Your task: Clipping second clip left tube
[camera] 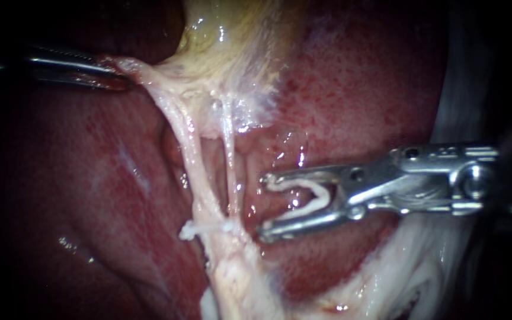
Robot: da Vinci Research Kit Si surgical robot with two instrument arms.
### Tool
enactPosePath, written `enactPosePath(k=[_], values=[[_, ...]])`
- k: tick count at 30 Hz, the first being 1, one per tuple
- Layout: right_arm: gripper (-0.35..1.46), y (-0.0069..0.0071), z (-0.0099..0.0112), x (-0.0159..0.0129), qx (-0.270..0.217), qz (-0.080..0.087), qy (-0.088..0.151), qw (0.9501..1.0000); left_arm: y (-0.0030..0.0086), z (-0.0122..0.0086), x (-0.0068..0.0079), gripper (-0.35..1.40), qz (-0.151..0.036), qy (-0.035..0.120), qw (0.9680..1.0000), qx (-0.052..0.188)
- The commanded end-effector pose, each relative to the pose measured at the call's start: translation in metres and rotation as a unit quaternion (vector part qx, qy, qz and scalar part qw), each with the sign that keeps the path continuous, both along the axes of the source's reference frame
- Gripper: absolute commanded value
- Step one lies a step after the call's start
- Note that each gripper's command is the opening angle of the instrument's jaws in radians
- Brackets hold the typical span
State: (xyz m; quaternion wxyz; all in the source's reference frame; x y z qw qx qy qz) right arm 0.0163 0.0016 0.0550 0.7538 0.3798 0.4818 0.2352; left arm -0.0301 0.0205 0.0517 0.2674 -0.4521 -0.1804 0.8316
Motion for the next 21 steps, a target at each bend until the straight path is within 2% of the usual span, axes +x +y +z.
enactPosePath(k=[1,9,14,21], values=[[0.48,-0.0002,0.0005,0.0007,0.009,0.0,-0.002,1.0,0.0,-0.0001,0.0,-0.35,0.0,0.0,1.0,-0.001],[0.48,-0.0011,0.0039,0.0038,0.044,0.0,-0.008,0.999,0.0,-0.0002,-0.0002,-0.35,0.001,0.001,1.0,-0.003],[0.49,-0.0009,0.0062,0.0037,0.05,0.006,-0.014,0.9986,0.0,-0.0003,-0.0002,-0.35,0.001,0.001,1.0,-0.003],[0.5,-0.0005,0.0076,0.0035,0.058,0.014,-0.015,0.9981,0.0,-0.0003,-0.0002,-0.35,0.001,0.001,1.0,-0.003]])
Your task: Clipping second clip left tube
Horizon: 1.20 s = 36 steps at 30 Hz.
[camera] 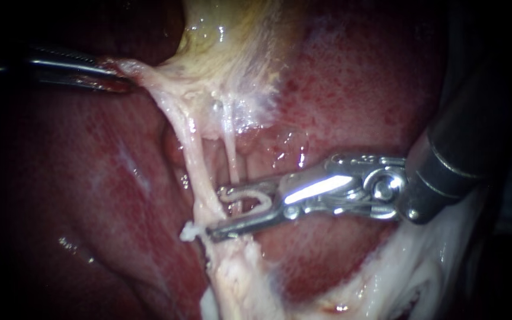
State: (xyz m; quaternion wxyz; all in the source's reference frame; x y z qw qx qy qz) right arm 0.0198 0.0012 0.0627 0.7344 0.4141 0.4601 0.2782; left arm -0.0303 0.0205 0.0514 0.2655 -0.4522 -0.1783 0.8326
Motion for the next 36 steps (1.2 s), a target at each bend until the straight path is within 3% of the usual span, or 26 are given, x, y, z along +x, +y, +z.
enactPosePath(k=[1,7,11,15,21,29,36], values=[[0.5,0.0,0.0,0.0001,0.002,0.003,0.001,1.0,0.0,0.0,0.0,-0.35,0.0,0.0,1.0,0.0],[0.5,0.0002,0.0002,0.0012,0.016,0.019,0.011,0.9996,0.0,0.0,0.0,-0.35,0.0,0.0,1.0,0.0],[0.5,0.0003,0.0002,0.0023,0.042,0.024,0.03,0.9984,0.0,0.0,0.0,-0.35,0.0,0.0,1.0,0.0],[0.5,0.0004,0.0003,0.0034,0.056,0.002,0.042,0.9975,0.0,0.0,-0.0001,-0.35,0.0,0.0,1.0,0.0],[0.5,-0.0002,0.0001,0.0045,0.069,-0.001,0.062,0.9957,0.0,0.0001,-0.0002,-0.35,0.0,0.0,1.0,0.0],[0.48,-0.0012,-0.0024,0.0054,0.08,-0.002,0.101,0.9916,0.0,0.0001,-0.0002,-0.35,0.0,0.0,1.0,0.0],[0.45,-0.0019,-0.0042,0.0058,0.036,-0.021,0.123,0.9915,0.0,0.0001,-0.0002,-0.35,0.0,0.0,1.0,0.0]])
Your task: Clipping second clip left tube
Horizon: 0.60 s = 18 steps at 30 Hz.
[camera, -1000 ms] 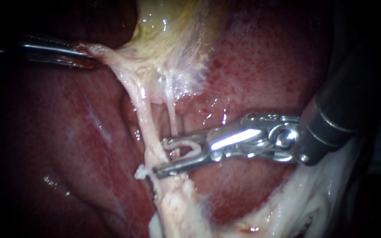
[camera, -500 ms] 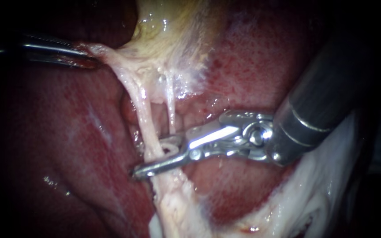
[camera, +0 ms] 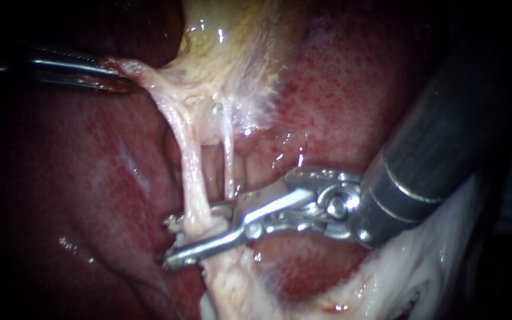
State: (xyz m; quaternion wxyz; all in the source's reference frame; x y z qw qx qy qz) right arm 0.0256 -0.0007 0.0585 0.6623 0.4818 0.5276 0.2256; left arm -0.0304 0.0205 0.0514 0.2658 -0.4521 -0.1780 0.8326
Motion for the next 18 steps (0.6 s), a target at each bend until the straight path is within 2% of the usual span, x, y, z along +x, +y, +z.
enactPosePath(k=[1,7,18], values=[[0.44,0.0,-0.0001,0.0,-0.006,0.0,0.002,1.0,0.0,0.0,0.0,-0.35,0.0,0.0,1.0,0.0],[0.4,0.0,-0.0002,-0.0001,-0.017,-0.001,0.006,0.9998,0.0,0.0,0.0,-0.35,0.0,0.0,1.0,0.0],[0.2,0.0002,-0.0003,-0.0005,-0.016,-0.001,0.007,0.9999,0.0,0.0,-0.0001,-0.35,0.0,0.0,1.0,0.0]])
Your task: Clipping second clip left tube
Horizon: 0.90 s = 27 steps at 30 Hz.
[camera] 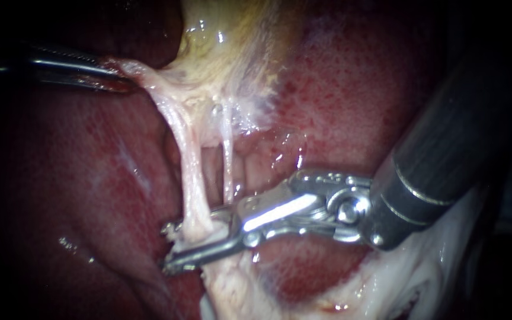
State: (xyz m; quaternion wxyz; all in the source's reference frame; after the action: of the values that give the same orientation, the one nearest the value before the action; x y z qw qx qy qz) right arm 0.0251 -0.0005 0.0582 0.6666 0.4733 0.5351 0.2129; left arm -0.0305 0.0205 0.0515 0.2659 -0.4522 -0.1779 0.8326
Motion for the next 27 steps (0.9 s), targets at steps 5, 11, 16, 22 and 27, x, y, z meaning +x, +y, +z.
enactPosePath(k=[5,11,16,22,27], values=[[0.06,0.0,-0.0001,-0.0002,0.0,-0.001,0.0,1.0,0.0,0.0,0.0,-0.35,0.0,0.0,1.0,0.0],[-0.26,-0.0001,-0.0001,-0.0005,0.0,-0.001,0.001,1.0,0.0001,0.0001,0.0,-0.35,0.0,0.0,1.0,0.0],[-0.35,-0.0001,-0.0001,-0.0006,0.0,-0.002,0.001,1.0,0.0,0.0001,0.0,-0.35,0.0,0.0,1.0,0.0],[-0.35,-0.0001,-0.0002,-0.0008,0.0,-0.003,0.001,1.0,0.0001,0.0001,0.0,-0.35,0.0,0.0,1.0,0.0],[-0.35,-0.0002,0.0,-0.0008,0.0,-0.003,0.001,1.0,0.0001,0.0001,0.0,-0.35,0.0,0.0,1.0,0.0]])
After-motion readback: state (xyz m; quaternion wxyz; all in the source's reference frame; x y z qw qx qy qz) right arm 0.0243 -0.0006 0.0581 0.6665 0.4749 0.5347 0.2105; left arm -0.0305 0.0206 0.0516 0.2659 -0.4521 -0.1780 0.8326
